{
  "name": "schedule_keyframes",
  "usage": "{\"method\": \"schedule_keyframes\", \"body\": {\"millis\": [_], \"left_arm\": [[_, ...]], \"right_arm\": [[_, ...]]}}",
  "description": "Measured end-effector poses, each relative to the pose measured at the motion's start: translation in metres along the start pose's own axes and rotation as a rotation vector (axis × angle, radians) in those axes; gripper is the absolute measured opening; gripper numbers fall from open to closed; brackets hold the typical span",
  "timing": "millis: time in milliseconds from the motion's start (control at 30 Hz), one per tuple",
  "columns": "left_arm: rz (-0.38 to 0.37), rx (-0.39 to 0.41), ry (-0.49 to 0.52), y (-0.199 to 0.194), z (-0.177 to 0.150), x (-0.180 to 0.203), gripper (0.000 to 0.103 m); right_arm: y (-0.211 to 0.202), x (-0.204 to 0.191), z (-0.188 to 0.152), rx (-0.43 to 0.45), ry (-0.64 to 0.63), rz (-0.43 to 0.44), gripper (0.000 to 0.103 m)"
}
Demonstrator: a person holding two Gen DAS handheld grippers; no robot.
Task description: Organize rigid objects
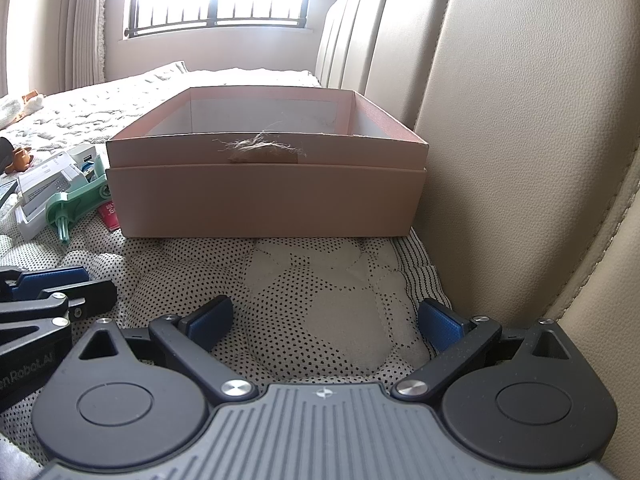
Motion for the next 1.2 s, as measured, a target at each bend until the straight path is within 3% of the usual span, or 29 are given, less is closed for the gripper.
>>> {"method": "schedule_keyframes", "body": {"millis": [400,567,800,900,967,1200], "left_arm": [[-0.003,-0.002,-0.002,0.001,0.001,0.001,0.026],[-0.035,-0.017,-0.050,0.001,0.004,-0.006,0.025],[-0.117,-0.064,-0.128,-0.014,0.024,-0.029,0.025],[-0.121,-0.055,-0.158,-0.032,0.043,-0.061,0.025],[-0.084,-0.015,-0.162,-0.046,0.060,-0.095,0.025],[0.186,0.133,-0.220,-0.055,0.126,-0.245,0.026]], "right_arm": [[0.004,0.003,0.003,-0.007,0.006,0.015,0.100],[0.011,0.011,0.011,-0.107,0.045,0.134,0.103],[0.016,0.014,0.018,-0.209,0.026,0.189,0.103],[0.019,0.011,0.021,-0.231,-0.001,0.194,0.103],[0.022,0.011,0.024,-0.255,0.002,0.202,0.103],[0.022,-0.003,0.041,-0.300,-0.018,0.179,0.102]]}}
Point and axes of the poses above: each gripper's, at about its wrist camera, not at the fingertips, and y roughly the way its jaws point, x to its right, z to its top, the point moved 5 cm from there along y, roughly the way its jaws point, and after that the axes turned 10 degrees about -y, right-handed, at the moved point
